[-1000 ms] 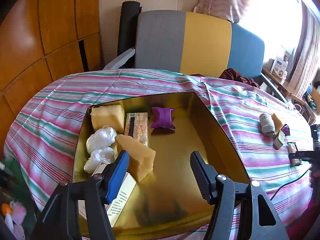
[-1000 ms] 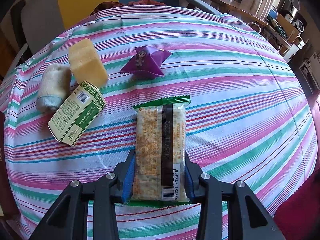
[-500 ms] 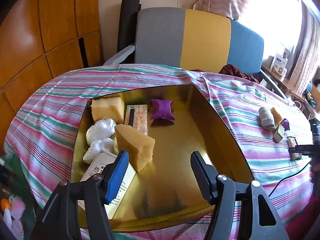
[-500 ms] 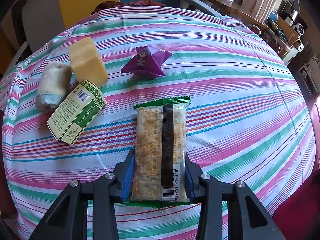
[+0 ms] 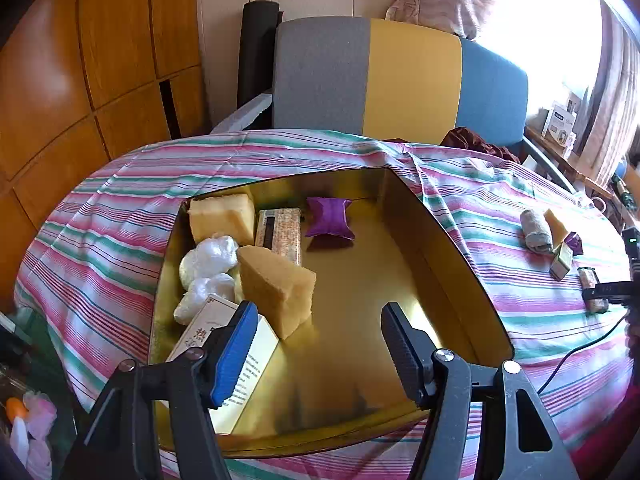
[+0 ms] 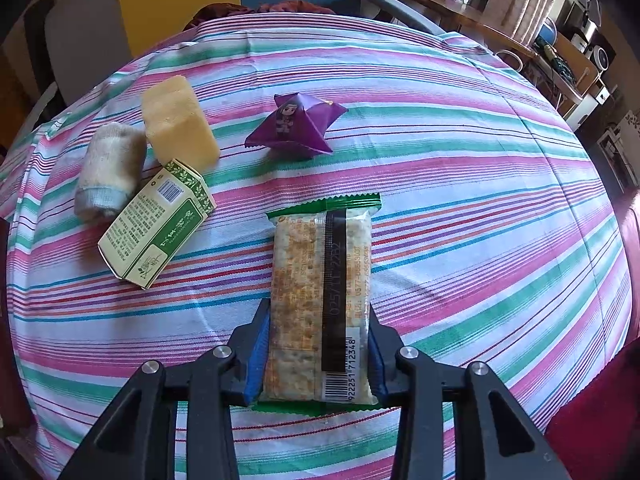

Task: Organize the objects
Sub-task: 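Withdraw the left tool from the tray, then carry the cracker packet into the gold tray and open the right tool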

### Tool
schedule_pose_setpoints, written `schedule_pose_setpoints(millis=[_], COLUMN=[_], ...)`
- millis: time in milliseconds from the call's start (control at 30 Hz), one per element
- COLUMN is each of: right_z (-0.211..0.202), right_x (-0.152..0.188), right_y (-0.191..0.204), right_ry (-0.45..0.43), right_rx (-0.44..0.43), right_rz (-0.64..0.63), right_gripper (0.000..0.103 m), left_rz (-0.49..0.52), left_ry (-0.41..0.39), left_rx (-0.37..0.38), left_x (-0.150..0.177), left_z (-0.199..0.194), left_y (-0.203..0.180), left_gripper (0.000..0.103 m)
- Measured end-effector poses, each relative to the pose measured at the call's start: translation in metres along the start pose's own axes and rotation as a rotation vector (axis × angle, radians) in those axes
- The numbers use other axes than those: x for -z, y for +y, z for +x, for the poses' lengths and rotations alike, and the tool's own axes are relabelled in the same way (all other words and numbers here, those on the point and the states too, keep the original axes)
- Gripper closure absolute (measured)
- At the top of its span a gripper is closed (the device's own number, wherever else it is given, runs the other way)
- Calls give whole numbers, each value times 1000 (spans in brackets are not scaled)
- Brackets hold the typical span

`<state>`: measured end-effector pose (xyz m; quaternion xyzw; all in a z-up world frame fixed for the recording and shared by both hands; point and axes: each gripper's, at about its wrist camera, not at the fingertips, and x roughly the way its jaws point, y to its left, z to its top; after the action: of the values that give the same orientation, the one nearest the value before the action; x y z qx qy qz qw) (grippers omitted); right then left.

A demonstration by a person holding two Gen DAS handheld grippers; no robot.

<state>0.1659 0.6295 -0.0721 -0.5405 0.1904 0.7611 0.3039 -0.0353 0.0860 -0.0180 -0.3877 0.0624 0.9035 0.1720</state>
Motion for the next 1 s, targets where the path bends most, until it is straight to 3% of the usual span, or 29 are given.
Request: schedule_pose_setpoints(millis=[233,400,467,500,600,767,1000], right_z=[-6,-37,-58,-51,-77,-91,-116], right_x=[1,1,2,-15,6,3,26], right_y=[-26,-42,-10,30,127,220,325], right_ry=[4,-65,-91,-104,-139,-171,-153], right_rx=[-22,-57,-82,-95,-148,-249,-421], right_rz=[14,29,15,3,-55,-186,-368], right_gripper=[64,64,64,64,64,64,64], left_rz=[-9,-20,-29,-34,-51,-86,-156], left_ry=[4,-1,-2,-2,-1,-12,-20], left_rx=[-3,-6,-7,-6,-6,-17,-70], left_x=[5,8,9,9,12,13,20], left_z=[-2,-5,-5,-5,-5,-10,-21], left_y=[6,14,17,19,25,39,73], left_gripper=[38,38,38,38,38,38,38])
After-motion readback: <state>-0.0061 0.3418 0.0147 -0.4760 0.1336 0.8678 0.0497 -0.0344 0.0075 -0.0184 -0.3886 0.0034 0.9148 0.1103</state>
